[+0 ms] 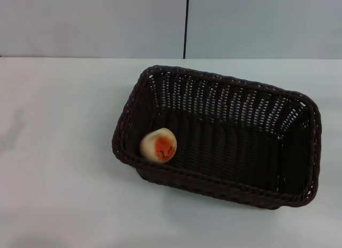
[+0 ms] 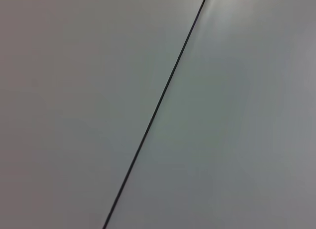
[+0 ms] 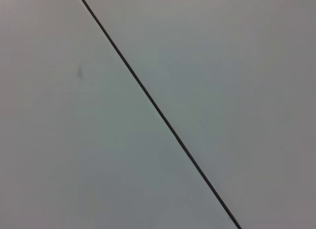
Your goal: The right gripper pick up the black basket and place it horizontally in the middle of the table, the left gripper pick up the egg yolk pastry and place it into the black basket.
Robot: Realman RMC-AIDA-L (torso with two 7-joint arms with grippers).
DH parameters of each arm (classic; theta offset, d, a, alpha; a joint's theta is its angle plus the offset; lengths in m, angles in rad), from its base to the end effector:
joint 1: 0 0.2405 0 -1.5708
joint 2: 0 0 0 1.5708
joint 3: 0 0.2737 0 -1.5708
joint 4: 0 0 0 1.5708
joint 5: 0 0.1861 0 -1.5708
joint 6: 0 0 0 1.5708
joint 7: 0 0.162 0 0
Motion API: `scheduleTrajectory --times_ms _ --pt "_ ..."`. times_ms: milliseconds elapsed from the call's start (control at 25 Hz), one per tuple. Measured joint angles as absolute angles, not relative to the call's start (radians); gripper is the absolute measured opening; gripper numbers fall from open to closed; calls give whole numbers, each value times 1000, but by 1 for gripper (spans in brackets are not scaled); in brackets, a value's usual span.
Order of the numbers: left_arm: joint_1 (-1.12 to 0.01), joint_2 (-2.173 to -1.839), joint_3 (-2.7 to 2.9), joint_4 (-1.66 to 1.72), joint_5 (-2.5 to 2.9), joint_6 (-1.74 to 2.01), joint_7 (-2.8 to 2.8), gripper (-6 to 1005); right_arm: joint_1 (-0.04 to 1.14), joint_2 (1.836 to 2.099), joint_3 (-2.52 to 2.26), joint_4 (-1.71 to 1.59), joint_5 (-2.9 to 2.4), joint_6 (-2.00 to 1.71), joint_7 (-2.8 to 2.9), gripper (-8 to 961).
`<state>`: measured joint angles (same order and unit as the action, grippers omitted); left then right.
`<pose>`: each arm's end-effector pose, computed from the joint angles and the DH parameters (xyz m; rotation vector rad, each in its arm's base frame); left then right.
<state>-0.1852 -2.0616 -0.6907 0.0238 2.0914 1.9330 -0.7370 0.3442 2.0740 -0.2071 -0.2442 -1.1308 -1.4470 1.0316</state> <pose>-0.3362 0.2129 0.0747 -1.3062 -0.4845 -1.3352 0.3590 0.3053 0.0935 -1.2568 0.7915 1.2740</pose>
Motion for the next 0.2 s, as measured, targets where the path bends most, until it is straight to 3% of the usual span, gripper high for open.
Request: scheduleTrajectory --times_ms 200 --pt "-203 -2062 -689 25 2096 1930 -737 860 345 2074 -207 -239 -1130 -1446 1032 568"
